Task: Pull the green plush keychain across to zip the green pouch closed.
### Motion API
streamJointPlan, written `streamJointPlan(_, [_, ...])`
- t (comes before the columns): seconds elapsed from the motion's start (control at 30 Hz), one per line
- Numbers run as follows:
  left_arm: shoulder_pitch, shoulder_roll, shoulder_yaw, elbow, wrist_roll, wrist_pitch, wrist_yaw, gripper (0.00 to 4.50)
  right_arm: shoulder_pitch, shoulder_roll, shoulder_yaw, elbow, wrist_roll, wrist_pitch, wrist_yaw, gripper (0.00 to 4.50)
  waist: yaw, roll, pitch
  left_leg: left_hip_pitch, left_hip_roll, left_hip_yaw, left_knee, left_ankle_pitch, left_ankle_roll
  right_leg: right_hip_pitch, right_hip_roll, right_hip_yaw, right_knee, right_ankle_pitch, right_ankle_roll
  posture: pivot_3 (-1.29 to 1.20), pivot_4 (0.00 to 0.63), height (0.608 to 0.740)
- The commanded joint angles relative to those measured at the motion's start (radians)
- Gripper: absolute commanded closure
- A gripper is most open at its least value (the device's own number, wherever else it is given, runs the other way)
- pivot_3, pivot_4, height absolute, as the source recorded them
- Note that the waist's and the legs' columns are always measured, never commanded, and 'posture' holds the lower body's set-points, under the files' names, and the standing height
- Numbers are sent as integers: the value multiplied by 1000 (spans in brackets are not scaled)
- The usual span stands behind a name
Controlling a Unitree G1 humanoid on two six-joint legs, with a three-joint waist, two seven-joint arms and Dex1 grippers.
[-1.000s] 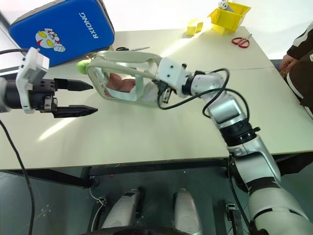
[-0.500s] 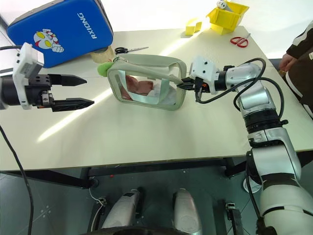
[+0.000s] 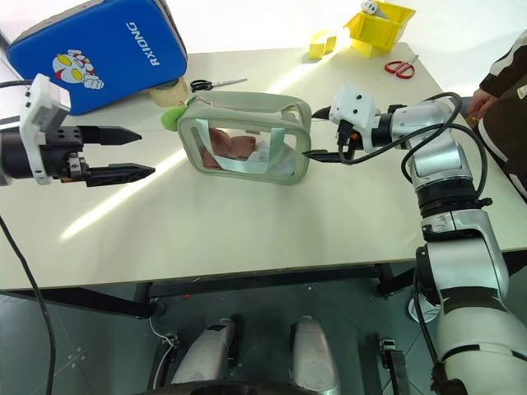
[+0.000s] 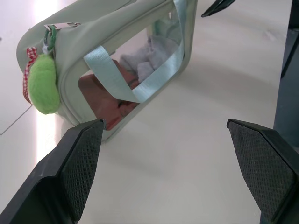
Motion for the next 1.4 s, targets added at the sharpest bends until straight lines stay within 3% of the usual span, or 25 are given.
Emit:
streamJointPlan(0.03, [5, 9, 35, 10, 15, -37, -6, 0, -12, 19, -48, -142, 70, 122, -1, 79, 0, 0, 0, 0, 0, 0, 0, 0, 0, 0, 0, 0, 0, 0, 0, 0, 150, 740])
streamJointPlan(0.17, [10, 3, 34, 16, 18, -51, -6, 0, 17, 54, -46, -247, 95, 187, -20, 79, 1, 0, 0, 0, 0, 0, 0, 0, 0, 0, 0, 0, 0, 0, 0, 0, 150, 740])
streamJointPlan(0.3, [7, 0, 31, 21, 19, -61, -7, 0, 27, 78, -7, -249, 29, 130, -59, 79, 5, 0, 0, 0, 0, 0, 0, 0, 0, 0, 0, 0, 0, 0, 0, 0, 150, 740])
streamJointPlan(0.33, [6, -1, 30, 22, 20, -63, -7, 0, 21, 83, 3, -226, 7, 111, -76, 306, 7, 0, 0, 0, 0, 0, 0, 0, 0, 0, 0, 0, 0, 0, 0, 0, 150, 740])
streamJointPlan(0.4, [6, -3, 29, 23, 21, -67, -8, 0, 13, 90, 19, -189, -26, 79, -93, 939, 9, 0, 0, 0, 0, 0, 0, 0, 0, 0, 0, 0, 0, 0, 0, 0, 150, 740])
streamJointPlan(0.63, [22, -6, 34, 17, 27, -82, -8, 0, -30, 107, 32, -102, -77, 26, -124, 4471, 8, 0, 0, 0, 0, 0, 0, 0, 0, 0, 0, 0, 0, 0, 0, 0, 150, 740])
streamJointPlan(1.0, [34, 14, 50, 48, 43, -104, -25, 0, -36, 31, -6, -81, 38, -154, 175, 4471, 8, 0, 0, 0, 0, 0, 0, 0, 0, 0, 0, 0, 0, 0, 0, 0, 150, 740])
streamJointPlan(1.4, [8, 28, 53, 73, 46, -94, -38, 0, -71, 67, -80, -44, 144, -138, 204, 4471, 6, 0, 0, 0, 0, 0, 0, 0, 0, 0, 0, 0, 0, 0, 0, 0, 150, 740])
